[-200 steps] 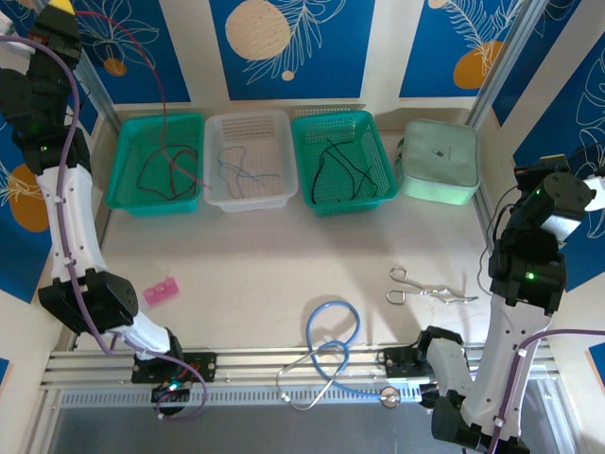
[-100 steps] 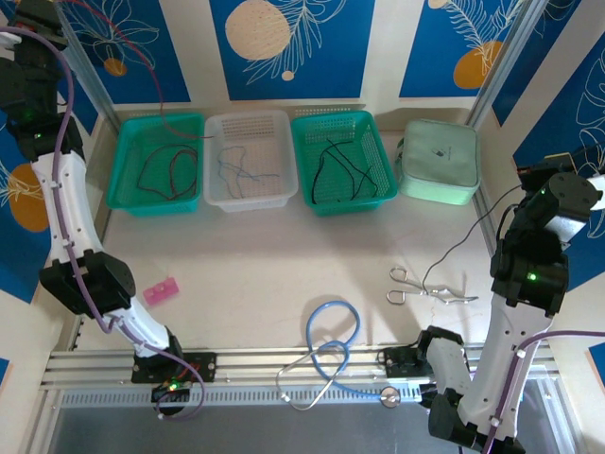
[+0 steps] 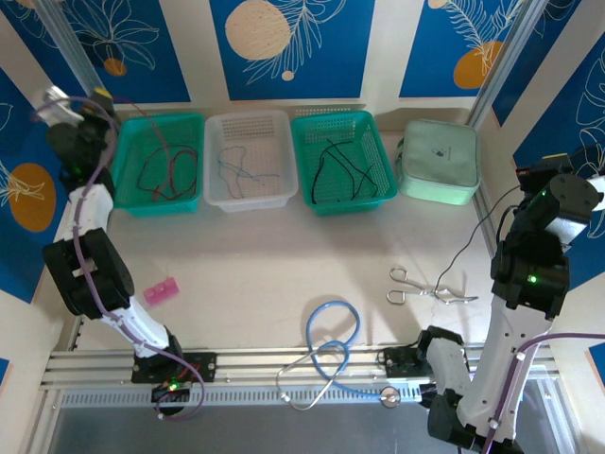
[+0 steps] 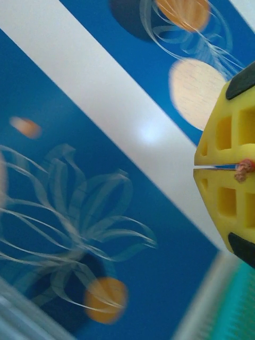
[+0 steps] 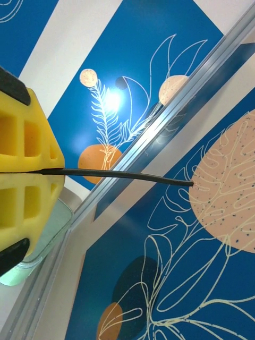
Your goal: Untangle the cables
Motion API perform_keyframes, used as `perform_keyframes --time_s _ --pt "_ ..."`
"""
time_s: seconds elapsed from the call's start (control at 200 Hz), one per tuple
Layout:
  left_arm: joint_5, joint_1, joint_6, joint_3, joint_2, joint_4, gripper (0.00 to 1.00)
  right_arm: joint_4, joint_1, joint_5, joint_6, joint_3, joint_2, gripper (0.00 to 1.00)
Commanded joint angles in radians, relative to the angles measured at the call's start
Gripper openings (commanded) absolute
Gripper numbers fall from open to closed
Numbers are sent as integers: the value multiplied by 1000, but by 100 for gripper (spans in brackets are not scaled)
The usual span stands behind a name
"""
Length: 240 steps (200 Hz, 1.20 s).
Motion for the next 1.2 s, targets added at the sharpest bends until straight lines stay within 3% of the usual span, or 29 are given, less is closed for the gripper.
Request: perform_keyframes --time_s 0.0,0.095,0.2,0.335,0.48,0.605,0.65,0.745,0.895,1.031,1.146,1.196 --pt "82 -15 26 -85 -7 138 0 -11 -5 -19 14 36 -12 0" --pt "71 -19 60 -120 -8 10 0 -16 -5 -17 9 46 -13 0" --pt "-10 -54 229 -125 -40 -197 0 -23 -4 -14 11 42 -21 0" --pt "-354 -102 348 -120 -98 -419 0 -27 -5 -11 12 26 -28 0" --pt "-571 -141 464 -9 -86 -657 0 -25 -5 -11 9 21 -28 0" --pt "-964 -240 617 153 -28 -909 0 -19 -5 -25 22 16 -19 0" --pt "-1038 -252 644 165 -20 -915 0 -21 -5 -29 25 18 -17 0" --pt "-1047 -258 664 145 -22 -884 0 -18 -5 -26 16 18 -18 0" --pt "-1050 -261 633 209 32 -990 0 -13 -5 -15 -1 19 -17 0" --pt "-909 -261 624 316 124 -1123 0 -12 -5 -17 -2 16 -19 0" --pt "-628 -252 655 435 228 -1242 0 -10 -5 -21 3 11 -18 0" --pt "-559 -252 652 499 278 -1319 0 -12 -5 -25 5 13 -15 0"
